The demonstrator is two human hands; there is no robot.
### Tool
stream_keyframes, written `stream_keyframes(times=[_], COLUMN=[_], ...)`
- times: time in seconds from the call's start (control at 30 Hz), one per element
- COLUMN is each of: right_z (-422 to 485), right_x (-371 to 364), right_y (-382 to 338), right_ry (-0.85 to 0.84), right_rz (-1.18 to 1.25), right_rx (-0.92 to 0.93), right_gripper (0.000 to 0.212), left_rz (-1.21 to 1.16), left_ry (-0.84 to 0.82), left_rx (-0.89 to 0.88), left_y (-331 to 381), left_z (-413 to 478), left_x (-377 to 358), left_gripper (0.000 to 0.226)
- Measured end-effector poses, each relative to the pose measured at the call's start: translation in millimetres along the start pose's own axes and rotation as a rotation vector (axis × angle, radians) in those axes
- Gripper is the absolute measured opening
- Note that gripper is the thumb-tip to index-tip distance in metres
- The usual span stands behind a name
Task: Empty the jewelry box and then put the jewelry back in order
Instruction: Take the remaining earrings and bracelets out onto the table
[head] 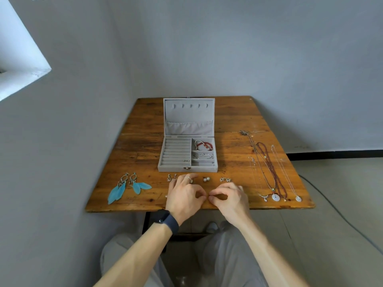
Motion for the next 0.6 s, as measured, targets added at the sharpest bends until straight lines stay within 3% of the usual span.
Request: stream_keyframes(times=[0.6], right_z=[-1.0], right_x=[-0.1], right_y=[6.8], right_ry=[-0.002], right_rz=[0.024], right_rx=[0.047], right_gripper=[0.013], left_rz=[0.008], left_ry=[-0.021], left_rx=[-0.021], left_y=[0.9], left_z=[3.0], left_x=[3.0], left_gripper=[0.016])
Point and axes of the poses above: each hand's wrist, its own z-axis towards the middle knuckle, its own x-axis out of the back of the hand, y = z × x, the point moved 1 cm from there along z, towards the middle knuckle, and after that the axes turned 15 degrees about -x, right-handed, at the moved point
